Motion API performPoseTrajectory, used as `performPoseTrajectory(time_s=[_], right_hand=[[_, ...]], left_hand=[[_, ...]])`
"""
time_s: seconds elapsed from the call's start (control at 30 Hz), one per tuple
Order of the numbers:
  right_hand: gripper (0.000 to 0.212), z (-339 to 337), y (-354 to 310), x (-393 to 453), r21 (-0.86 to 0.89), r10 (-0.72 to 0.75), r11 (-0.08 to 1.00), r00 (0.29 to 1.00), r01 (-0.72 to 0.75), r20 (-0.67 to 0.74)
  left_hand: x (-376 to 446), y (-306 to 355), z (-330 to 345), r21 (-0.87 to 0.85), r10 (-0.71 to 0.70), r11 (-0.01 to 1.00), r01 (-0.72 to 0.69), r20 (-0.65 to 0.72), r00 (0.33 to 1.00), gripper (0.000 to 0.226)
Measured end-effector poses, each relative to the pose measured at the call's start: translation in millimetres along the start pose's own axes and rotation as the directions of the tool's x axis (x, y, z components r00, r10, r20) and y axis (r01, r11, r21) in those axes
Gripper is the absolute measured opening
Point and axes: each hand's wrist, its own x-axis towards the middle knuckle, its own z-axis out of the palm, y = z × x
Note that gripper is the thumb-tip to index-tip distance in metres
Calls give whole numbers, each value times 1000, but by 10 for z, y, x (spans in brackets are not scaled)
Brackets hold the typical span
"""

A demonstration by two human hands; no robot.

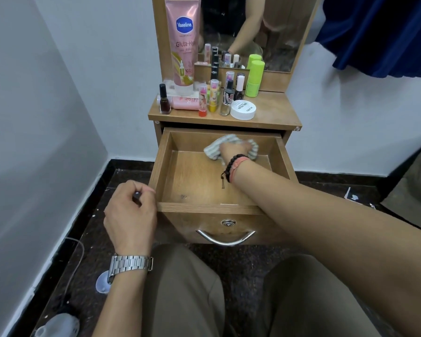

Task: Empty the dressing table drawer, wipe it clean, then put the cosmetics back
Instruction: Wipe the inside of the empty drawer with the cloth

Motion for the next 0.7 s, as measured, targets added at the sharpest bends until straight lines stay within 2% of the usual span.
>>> performPoseTrajectory(time_s=[0.07, 0.17, 0.23, 0.3, 0.37, 0.43, 0.57, 0.6, 0.63, 0.67, 0.7], right_hand=[[43, 286, 8, -53, -101, -18, 995, 996, 26, 83], [24, 658, 17, -53, -4, -1, 1000, 969, 2, 246], [22, 783, -14, -156, 26, -23, 1000, 966, 17, 257], [22, 820, -19, -175, -81, -55, 994, 969, 77, 241], [4, 769, -5, -138, -221, -85, 964, 956, 151, 282], [10, 740, 38, -154, -315, -72, 928, 923, 201, 378], [14, 739, 124, -270, -467, 104, 866, 850, 178, 516], [12, 688, 118, -282, -501, 76, 834, 850, 232, 521], [14, 618, 107, -243, -558, -39, 748, 863, 359, 503], [16, 516, 89, -173, -650, -226, 562, 850, 513, 475], [18, 407, 78, -94, -754, -436, 281, 779, 594, 451]], left_hand=[[1, -1, 5, 3, 1, 1000, -1, -4, 1000, 17], [11, -16, 14, 5, 6, 1000, -6, -8, 1000, 17], [20, -35, 16, 3, 13, 1000, -13, -5, 1000, 17], [22, -41, 18, 4, 19, 1000, -19, -6, 1000, 17], [22, -34, 20, 6, 21, 1000, -21, -8, 1000, 16], [25, -36, 24, 9, 18, 1000, -18, -7, 1000, 16], [23, -39, 27, 15, 0, 1000, 0, -9, 1000, 14], [18, -33, 23, 13, -2, 1000, 3, -6, 1000, 14], [16, -30, 21, 10, -4, 1000, 4, -4, 1000, 14], [17, -25, 19, 6, -5, 1000, 5, -3, 1000, 15], [16, -26, 21, 5, -5, 1000, 5, -1, 1000, 15]])
